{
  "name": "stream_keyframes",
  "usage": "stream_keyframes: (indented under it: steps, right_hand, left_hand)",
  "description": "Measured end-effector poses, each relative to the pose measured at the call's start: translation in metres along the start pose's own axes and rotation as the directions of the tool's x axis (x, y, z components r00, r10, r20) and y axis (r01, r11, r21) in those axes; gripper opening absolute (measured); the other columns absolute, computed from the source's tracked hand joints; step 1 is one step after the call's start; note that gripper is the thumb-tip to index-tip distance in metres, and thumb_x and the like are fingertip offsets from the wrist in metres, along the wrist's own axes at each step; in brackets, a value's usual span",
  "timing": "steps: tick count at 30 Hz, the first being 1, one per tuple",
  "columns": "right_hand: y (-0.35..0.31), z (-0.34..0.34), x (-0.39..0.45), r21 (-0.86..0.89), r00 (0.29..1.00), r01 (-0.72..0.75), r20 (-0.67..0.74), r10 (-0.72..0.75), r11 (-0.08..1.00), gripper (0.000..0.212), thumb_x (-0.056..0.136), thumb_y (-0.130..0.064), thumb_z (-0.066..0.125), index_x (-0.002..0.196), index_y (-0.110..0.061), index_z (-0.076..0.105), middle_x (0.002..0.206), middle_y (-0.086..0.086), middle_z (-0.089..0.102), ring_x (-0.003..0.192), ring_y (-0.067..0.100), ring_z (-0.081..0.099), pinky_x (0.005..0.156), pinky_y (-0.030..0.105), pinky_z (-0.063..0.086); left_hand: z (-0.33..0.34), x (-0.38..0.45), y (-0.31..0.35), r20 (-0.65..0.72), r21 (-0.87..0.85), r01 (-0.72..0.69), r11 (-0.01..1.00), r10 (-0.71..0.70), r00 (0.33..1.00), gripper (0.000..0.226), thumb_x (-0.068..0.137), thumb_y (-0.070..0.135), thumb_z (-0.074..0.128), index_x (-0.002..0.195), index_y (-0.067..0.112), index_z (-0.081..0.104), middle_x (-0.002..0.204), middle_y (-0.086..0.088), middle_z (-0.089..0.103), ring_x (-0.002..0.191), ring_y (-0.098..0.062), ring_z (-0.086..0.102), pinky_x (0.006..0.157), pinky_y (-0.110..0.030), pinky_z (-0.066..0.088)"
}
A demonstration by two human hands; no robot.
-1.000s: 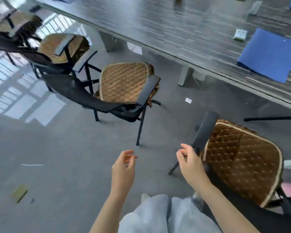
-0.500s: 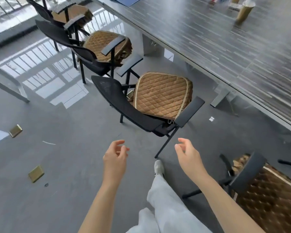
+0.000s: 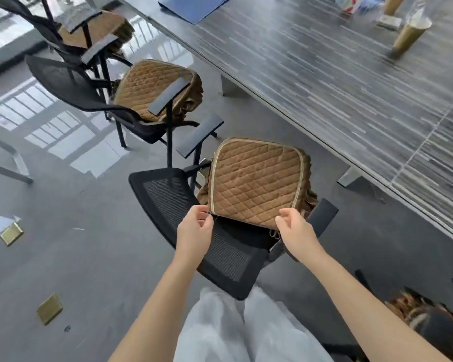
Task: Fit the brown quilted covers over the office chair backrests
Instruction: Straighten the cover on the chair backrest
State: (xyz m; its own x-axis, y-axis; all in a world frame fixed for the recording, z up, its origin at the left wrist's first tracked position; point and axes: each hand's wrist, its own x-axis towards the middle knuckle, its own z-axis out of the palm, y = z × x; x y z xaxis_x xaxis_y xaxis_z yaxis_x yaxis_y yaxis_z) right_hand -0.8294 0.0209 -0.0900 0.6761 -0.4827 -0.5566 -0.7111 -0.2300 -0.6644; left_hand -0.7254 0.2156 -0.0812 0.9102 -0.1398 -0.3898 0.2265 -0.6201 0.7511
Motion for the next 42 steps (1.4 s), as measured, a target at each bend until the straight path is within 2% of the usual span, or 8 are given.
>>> stream_keyframes:
  steps: [4,8,14,22,28,32,37,42]
  right_hand:
    - [-0.001,0.005,0.057,0.022,0.991,-0.127,-0.028,0.127,0.992,0.038,0.1,-0.033,0.04,0.134,-0.017,0.045,0.126,0.005,0.057,0.097,0.014,0.05,0.083,0.028,0.039]
    - [0.008,0.016,0.103,0.092,0.96,-0.259,-0.081,0.267,0.961,0.039,0.099,-0.03,0.042,0.134,-0.014,0.046,0.125,0.005,0.058,0.096,0.015,0.052,0.084,0.029,0.041]
    - [0.031,0.039,0.159,0.362,0.816,-0.479,-0.151,0.558,0.8,0.028,0.095,-0.029,0.045,0.115,-0.015,0.058,0.106,0.005,0.065,0.084,0.022,0.058,0.077,0.038,0.049]
    - [0.067,0.067,0.207,0.481,0.697,-0.576,-0.132,0.704,0.661,0.023,0.094,-0.024,0.047,0.108,-0.012,0.06,0.095,0.006,0.062,0.077,0.021,0.054,0.082,0.041,0.051]
    - [0.101,0.072,0.263,0.325,0.687,-0.63,-0.191,0.701,0.705,0.042,0.095,-0.027,0.05,0.129,-0.003,0.051,0.123,0.02,0.058,0.113,0.036,0.055,0.1,0.042,0.042]
    - [0.134,0.072,0.306,0.203,0.693,-0.646,-0.249,0.677,0.736,0.054,0.094,-0.026,0.052,0.14,-0.003,0.035,0.137,0.019,0.049,0.124,0.037,0.048,0.097,0.037,0.038]
    - [0.161,0.066,0.348,0.159,0.659,-0.675,-0.31,0.685,0.721,0.06,0.092,-0.025,0.055,0.141,0.0,0.03,0.139,0.024,0.045,0.125,0.04,0.047,0.1,0.041,0.038]
    - [0.182,0.067,0.367,0.098,0.642,-0.711,-0.312,0.7,0.696,0.068,0.085,-0.032,0.067,0.134,0.002,0.035,0.135,0.023,0.048,0.122,0.04,0.049,0.1,0.045,0.042]
  left_hand:
    - [0.017,0.076,-0.001,0.144,0.088,0.083,0.993,-0.095,0.985,0.03,0.094,0.022,0.054,0.124,0.021,0.058,0.112,0.005,0.063,0.094,-0.01,0.058,0.068,-0.019,0.046]
    - [0.03,0.144,-0.011,0.247,0.237,0.11,0.965,-0.169,0.954,0.038,0.092,0.019,0.054,0.13,0.015,0.054,0.126,-0.002,0.062,0.114,-0.02,0.055,0.091,-0.027,0.041]
    - [0.047,0.246,-0.032,0.428,0.506,0.044,0.862,-0.295,0.855,0.046,0.091,0.019,0.058,0.134,0.006,0.049,0.131,-0.012,0.057,0.118,-0.028,0.054,0.089,-0.031,0.04]
    - [0.085,0.33,-0.068,0.411,0.52,0.126,0.845,-0.377,0.83,0.035,0.084,0.014,0.06,0.117,0.005,0.057,0.108,-0.009,0.064,0.1,-0.027,0.059,0.094,-0.039,0.048]
    - [0.121,0.365,-0.104,0.384,0.529,0.207,0.823,-0.449,0.807,0.032,0.089,0.016,0.058,0.118,0.002,0.055,0.105,-0.011,0.064,0.088,-0.026,0.057,0.071,-0.031,0.045]
    - [0.146,0.385,-0.128,0.382,0.544,0.193,0.816,-0.446,0.81,0.026,0.09,0.019,0.061,0.112,0.01,0.053,0.106,-0.005,0.061,0.094,-0.026,0.056,0.083,-0.035,0.046]
    - [0.171,0.401,-0.148,0.33,0.543,0.185,0.819,-0.411,0.85,0.056,0.085,0.017,0.061,0.137,0.006,0.044,0.127,-0.014,0.059,0.115,-0.034,0.056,0.091,-0.04,0.046]
    - [0.186,0.413,-0.151,0.235,0.424,0.292,0.857,-0.416,0.879,0.056,0.078,0.027,0.072,0.126,0.005,0.052,0.121,-0.015,0.06,0.108,-0.035,0.06,0.094,-0.048,0.051]
